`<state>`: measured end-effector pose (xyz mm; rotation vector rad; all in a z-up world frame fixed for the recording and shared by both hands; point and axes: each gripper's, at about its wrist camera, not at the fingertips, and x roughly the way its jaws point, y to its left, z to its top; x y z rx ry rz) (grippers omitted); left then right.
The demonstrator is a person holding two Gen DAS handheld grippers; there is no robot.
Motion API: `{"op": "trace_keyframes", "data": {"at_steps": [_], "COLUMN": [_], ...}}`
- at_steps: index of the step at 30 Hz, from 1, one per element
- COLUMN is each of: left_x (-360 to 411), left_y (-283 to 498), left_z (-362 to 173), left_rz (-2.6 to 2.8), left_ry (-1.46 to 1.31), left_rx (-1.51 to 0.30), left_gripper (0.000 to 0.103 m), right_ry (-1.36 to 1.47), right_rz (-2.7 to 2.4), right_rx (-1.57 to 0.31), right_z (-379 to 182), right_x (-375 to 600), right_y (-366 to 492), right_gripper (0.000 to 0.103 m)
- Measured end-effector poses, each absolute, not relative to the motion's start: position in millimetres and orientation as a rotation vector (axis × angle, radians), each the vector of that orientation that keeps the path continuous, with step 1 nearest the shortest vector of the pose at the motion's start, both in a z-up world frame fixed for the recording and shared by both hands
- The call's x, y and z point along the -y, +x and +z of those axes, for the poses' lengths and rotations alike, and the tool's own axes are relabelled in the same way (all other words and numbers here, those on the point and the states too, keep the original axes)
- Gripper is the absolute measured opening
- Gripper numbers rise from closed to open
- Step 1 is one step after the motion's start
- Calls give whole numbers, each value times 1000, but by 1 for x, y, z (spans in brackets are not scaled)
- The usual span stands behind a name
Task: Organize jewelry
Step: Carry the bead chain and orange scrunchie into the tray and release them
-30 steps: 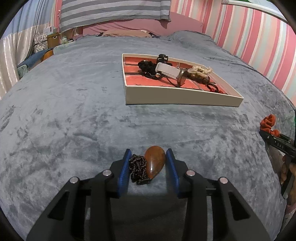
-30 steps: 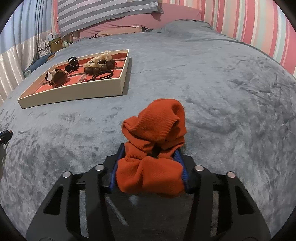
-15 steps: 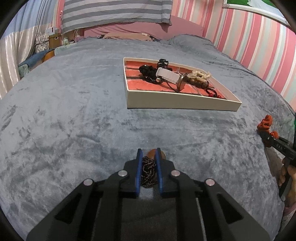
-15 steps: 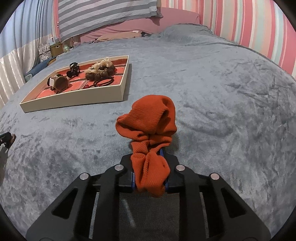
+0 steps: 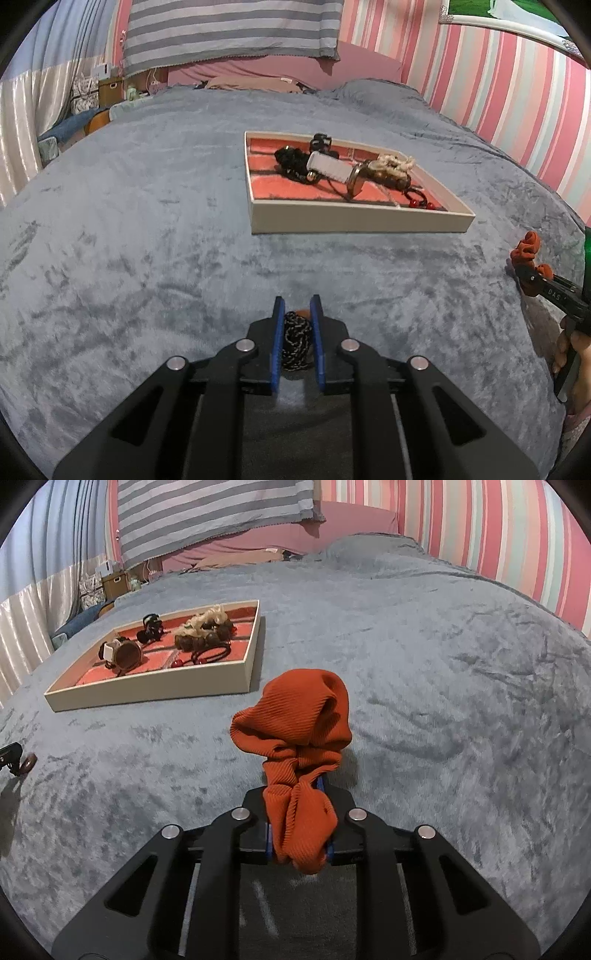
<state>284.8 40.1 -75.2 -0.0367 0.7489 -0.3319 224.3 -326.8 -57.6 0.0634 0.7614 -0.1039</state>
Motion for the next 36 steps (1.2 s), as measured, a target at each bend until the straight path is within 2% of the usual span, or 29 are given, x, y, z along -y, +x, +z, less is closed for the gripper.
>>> {"op": "trace_keyframes", "data": {"at_steps": [9, 23, 30, 36], "left_x": [-27, 21, 36, 38], "left_y": [301, 369, 414, 442], "left_z": [-36, 16, 9, -23], "left_rz": [-303, -253, -215, -171], "left_ry": [-1, 36, 32, 27], "left_rx": [-658, -557, -569, -618], "left_gripper": [14, 14, 14, 14], "right_ry": [45, 54, 66, 72], "right_rz": [-78, -8, 18, 20], "right_rx": [-686, -593, -619, -668], "right_z": [-28, 18, 8, -17], "right_x": [317, 290, 273, 264], "right_y": [235, 309, 356, 380], "right_gripper": [18, 18, 18, 19]}}
